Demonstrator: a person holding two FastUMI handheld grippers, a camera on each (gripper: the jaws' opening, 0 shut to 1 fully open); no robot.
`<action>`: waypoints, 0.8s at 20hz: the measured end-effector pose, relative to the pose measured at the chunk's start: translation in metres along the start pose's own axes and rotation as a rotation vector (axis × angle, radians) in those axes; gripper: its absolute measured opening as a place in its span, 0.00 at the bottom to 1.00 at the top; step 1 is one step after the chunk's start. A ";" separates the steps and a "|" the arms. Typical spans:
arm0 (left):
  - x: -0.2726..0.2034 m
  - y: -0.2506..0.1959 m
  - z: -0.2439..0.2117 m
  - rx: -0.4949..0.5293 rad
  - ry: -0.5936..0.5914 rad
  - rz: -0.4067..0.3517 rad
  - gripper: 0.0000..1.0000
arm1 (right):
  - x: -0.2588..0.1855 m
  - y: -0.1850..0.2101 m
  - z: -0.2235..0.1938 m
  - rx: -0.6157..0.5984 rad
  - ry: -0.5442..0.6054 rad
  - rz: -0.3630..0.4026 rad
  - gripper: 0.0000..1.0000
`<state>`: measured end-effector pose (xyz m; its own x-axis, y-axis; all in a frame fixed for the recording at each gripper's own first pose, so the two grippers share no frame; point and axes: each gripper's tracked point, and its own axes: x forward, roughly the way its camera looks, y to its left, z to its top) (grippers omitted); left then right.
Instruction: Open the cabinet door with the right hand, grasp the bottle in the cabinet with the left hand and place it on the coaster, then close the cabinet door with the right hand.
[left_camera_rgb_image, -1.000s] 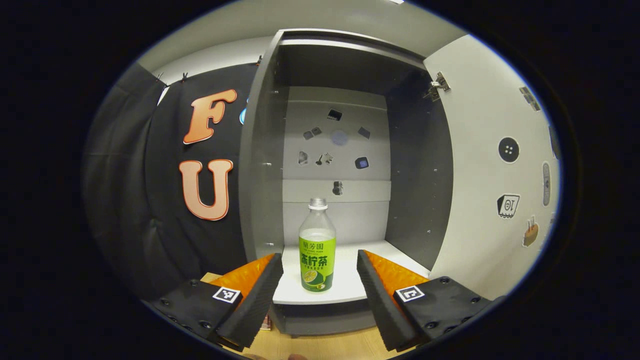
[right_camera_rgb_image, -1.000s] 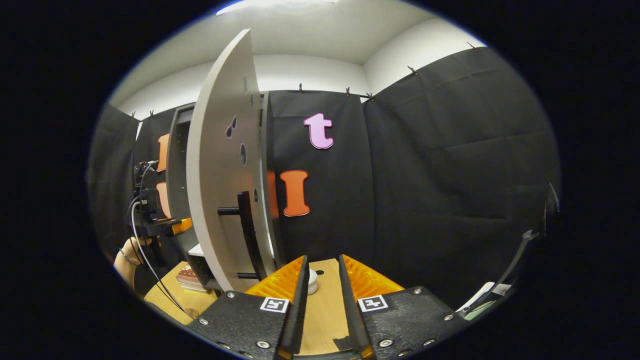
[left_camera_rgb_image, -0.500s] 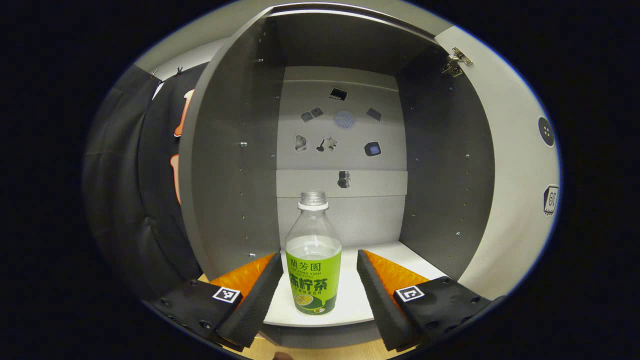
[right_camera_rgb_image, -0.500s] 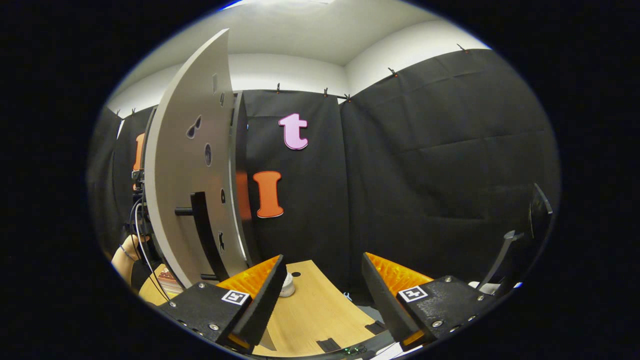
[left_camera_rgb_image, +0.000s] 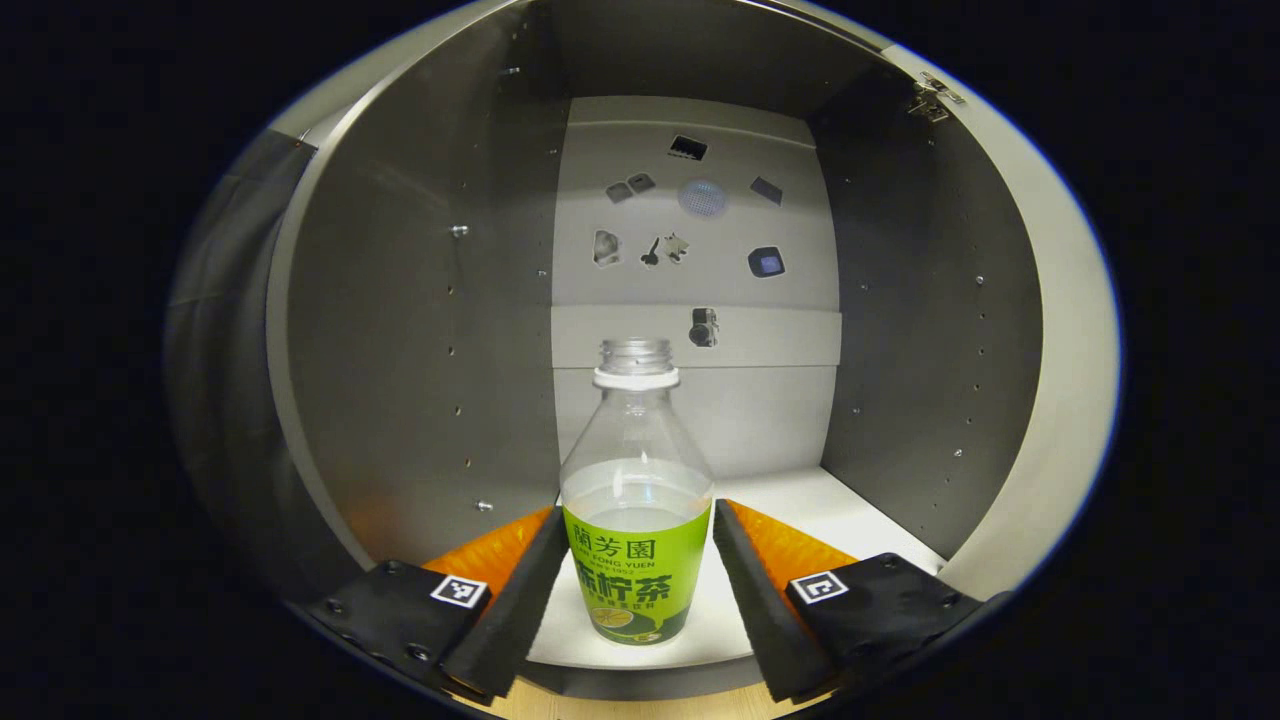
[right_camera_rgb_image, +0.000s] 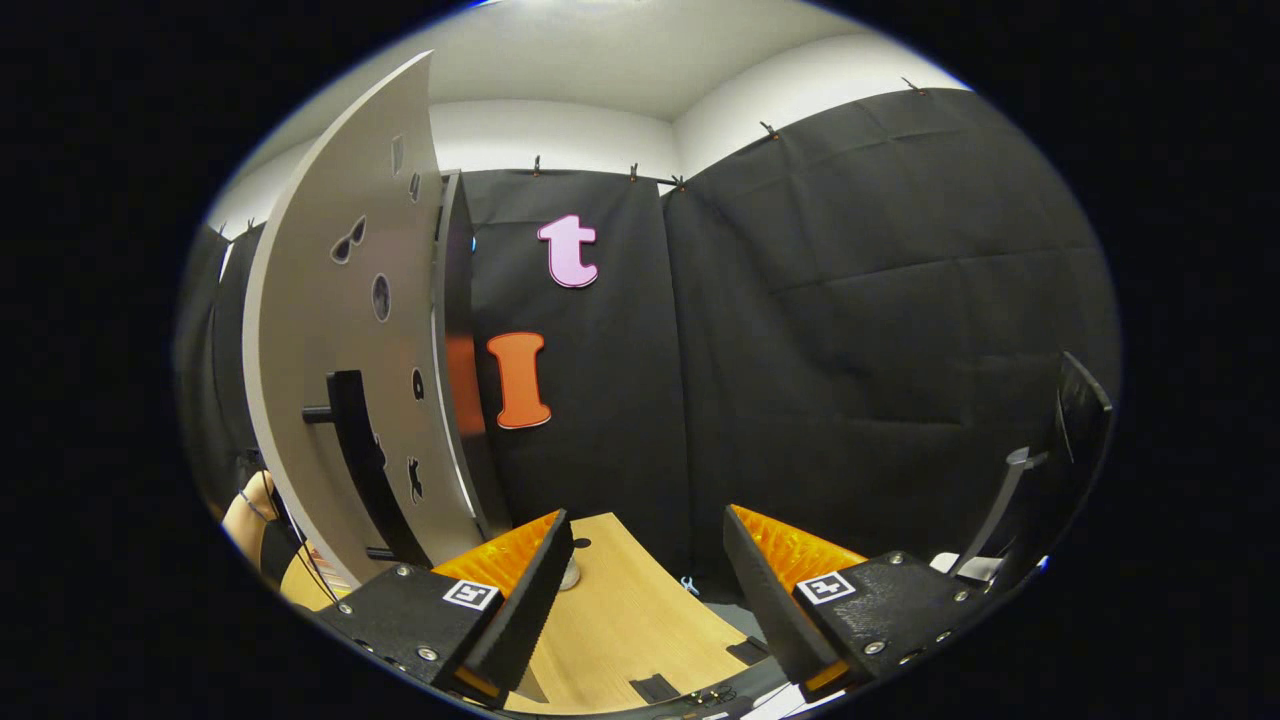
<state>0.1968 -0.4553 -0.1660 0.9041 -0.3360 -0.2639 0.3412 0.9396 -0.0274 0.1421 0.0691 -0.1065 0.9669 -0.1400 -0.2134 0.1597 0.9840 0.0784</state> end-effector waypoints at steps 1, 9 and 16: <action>-0.005 -0.001 0.001 -0.008 -0.003 -0.008 0.83 | 0.002 0.000 0.000 0.002 0.001 0.001 0.93; -0.068 -0.007 0.021 -0.038 -0.037 -0.093 0.83 | 0.010 0.004 0.001 0.015 -0.008 0.039 0.93; -0.132 0.028 0.018 -0.048 -0.051 -0.078 0.82 | 0.008 0.011 0.004 0.027 -0.015 0.071 0.93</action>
<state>0.0917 -0.3854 -0.1145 0.8876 -0.4102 -0.2097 0.3997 0.9120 -0.0924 0.1526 0.0780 -0.1037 0.9787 -0.0719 -0.1921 0.0960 0.9882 0.1191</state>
